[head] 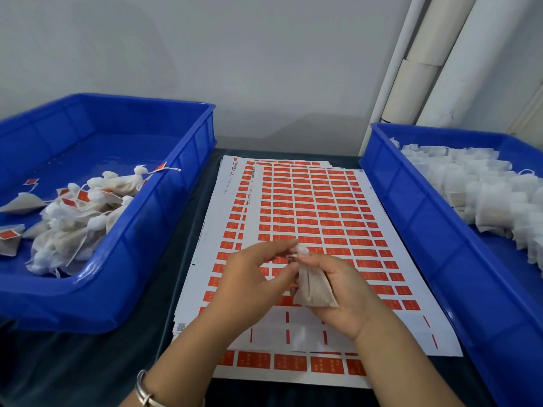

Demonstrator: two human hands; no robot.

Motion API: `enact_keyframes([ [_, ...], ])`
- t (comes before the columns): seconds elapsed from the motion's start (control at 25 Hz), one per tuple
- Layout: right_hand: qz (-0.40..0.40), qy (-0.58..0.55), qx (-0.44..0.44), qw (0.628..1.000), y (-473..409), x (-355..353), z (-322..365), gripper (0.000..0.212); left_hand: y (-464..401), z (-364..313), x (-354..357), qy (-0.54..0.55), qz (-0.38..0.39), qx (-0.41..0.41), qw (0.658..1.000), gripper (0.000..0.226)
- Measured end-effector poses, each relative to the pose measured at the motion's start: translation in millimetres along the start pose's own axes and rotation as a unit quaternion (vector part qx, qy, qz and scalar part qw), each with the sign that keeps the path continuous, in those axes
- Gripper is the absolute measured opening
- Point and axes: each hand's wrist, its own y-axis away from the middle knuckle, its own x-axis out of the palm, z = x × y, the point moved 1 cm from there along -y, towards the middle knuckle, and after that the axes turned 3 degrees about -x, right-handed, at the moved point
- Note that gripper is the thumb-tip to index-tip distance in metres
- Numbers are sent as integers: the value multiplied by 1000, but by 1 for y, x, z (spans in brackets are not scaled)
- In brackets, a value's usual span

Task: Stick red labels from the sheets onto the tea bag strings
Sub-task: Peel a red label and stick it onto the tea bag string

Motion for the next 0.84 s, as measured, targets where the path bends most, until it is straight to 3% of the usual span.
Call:
enact_keyframes([
  [0.2,-28,45,-26,998,5,4,3,12,-6,2,-2,-50,-52,-6,997,21],
  [0.36,-59,86,-45,993,5,2,1,9,-8,1,-6,-141,-21,28,989,13],
  [0.52,-48,84,-45,994,4,0,-1,21,-16,2,-15,-216,-39,26,975,12],
  [0.84,10,120,-51,991,8,-7,-2,21,-33,-4,-29,-210,-72,1,975,15],
])
